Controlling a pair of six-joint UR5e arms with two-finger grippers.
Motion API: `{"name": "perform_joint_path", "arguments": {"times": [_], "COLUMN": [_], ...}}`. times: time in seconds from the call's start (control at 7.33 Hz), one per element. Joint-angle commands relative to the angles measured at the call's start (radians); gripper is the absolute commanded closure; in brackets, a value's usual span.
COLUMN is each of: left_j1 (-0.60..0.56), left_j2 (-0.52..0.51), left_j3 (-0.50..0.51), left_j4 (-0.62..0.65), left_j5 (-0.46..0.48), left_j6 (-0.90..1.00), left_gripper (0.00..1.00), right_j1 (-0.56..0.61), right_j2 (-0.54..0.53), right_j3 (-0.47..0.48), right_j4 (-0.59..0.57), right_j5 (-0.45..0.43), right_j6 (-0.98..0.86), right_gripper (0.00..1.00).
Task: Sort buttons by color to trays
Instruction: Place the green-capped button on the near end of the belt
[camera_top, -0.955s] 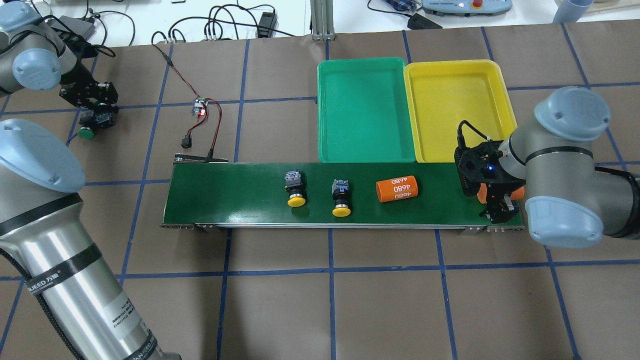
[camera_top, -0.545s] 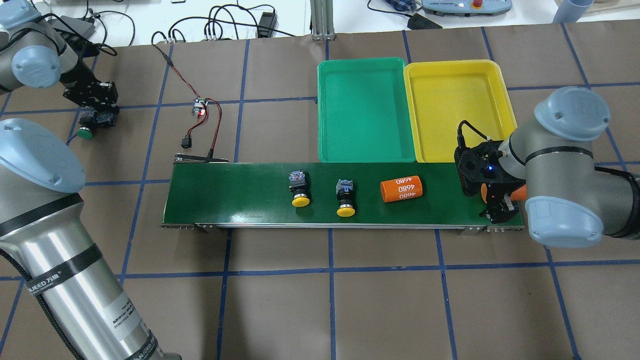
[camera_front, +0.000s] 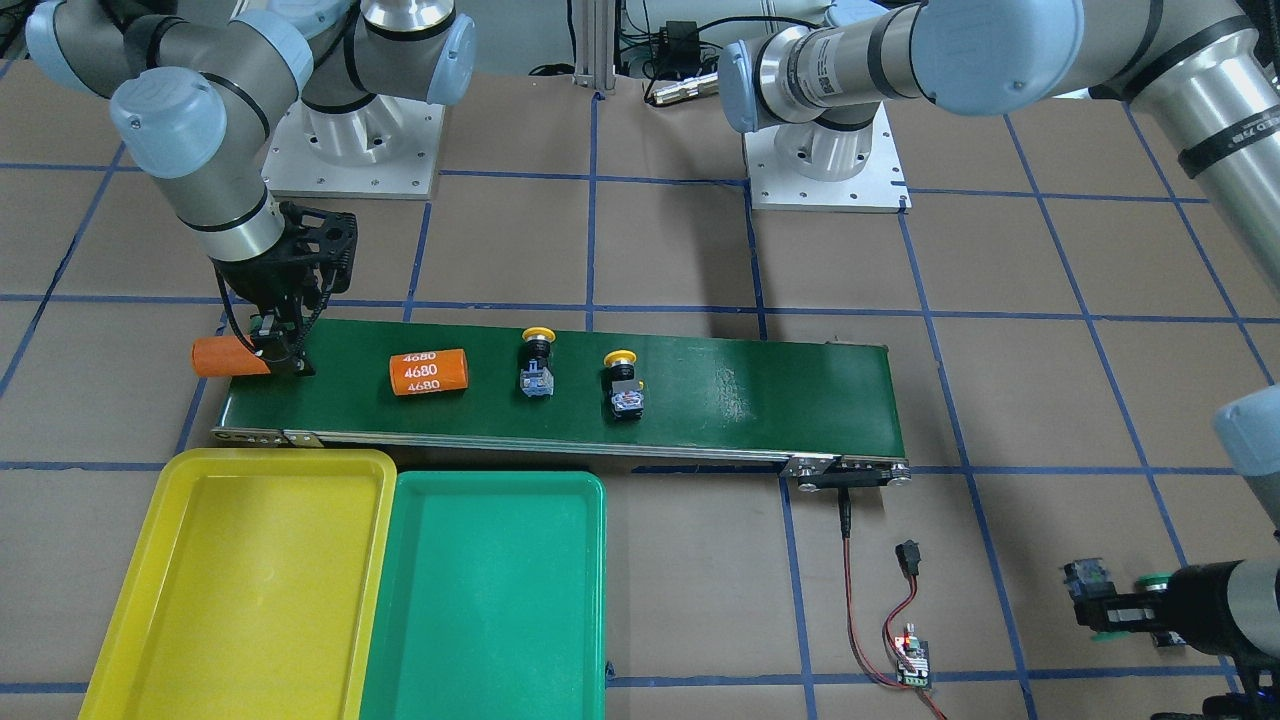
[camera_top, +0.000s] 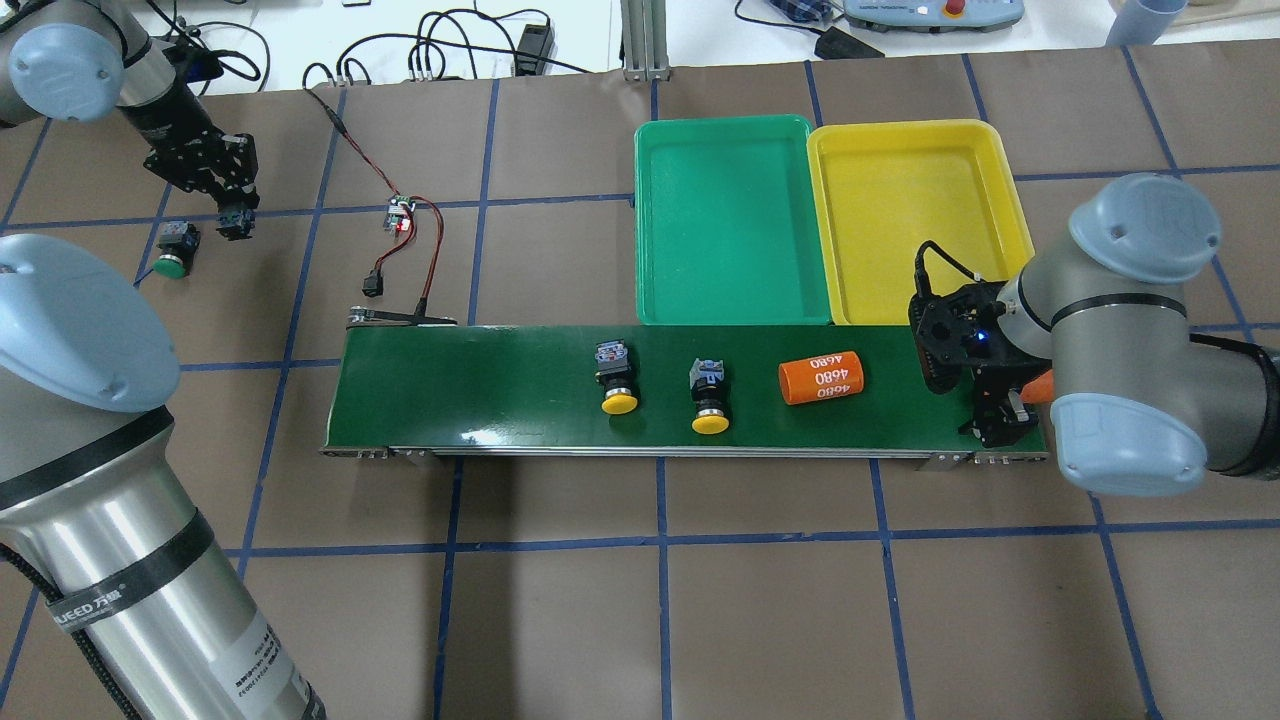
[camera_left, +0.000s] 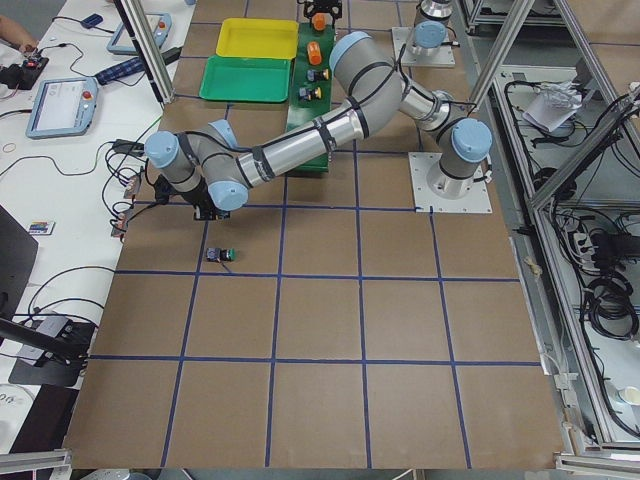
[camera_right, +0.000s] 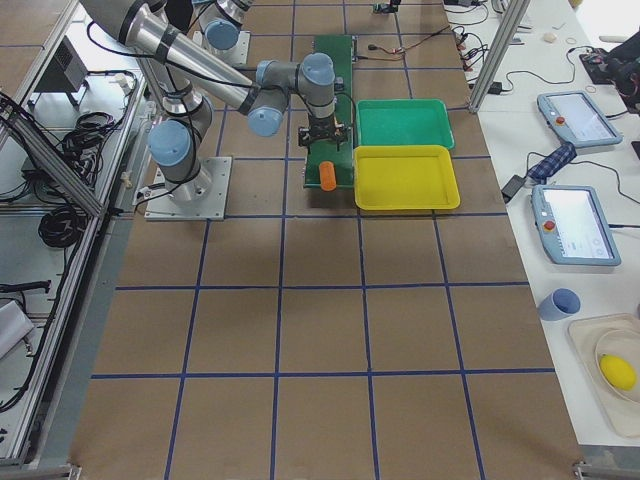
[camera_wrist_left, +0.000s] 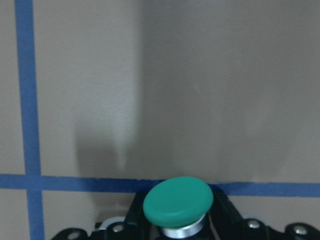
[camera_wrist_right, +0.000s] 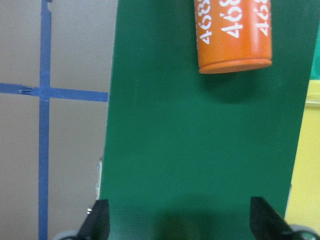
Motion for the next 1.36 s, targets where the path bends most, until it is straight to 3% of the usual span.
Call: {"name": "perform_joint_path", "arguments": {"times": [0.0, 0.27, 0.41, 0.68, 0.95, 1.23], "left_j1": [-0.121, -0.186, -0.215, -0.293, -0.31, -0.38], "left_j2": [0.17, 0.335, 0.424, 0.561, 0.572, 0.542], "left_j3": [-0.106, -0.383, -0.498, -0.687, -0.856, -0.878], "left_j4": [-0.182, -0.17, -0.157, -0.009, 0.278, 0.34], "left_j5": [-0.023, -0.045, -0.099, -0.091, -0.1, -0.1], "left_j6": [-0.136, -0.205, -0.245, -0.247, -0.302, -0.359], "left_gripper": [1.0, 1.0, 1.0, 1.0, 1.0, 1.0], "right_j1": [0.0, 0.0, 0.0, 0.0, 0.0, 0.0], "right_j2": [0.0, 0.0, 0.0, 0.0, 0.0, 0.0], "right_j3": [0.0, 0.0, 0.0, 0.003, 0.003, 0.003], "right_j4": [0.0, 0.0, 0.0, 0.0, 0.0, 0.0], "right_j5": [0.0, 0.0, 0.0, 0.0, 0.0, 0.0], "right_j6": [0.0, 0.0, 0.0, 0.0, 0.0, 0.0], "right_gripper": [0.0, 0.0, 0.0, 0.0, 0.0, 0.0]}}
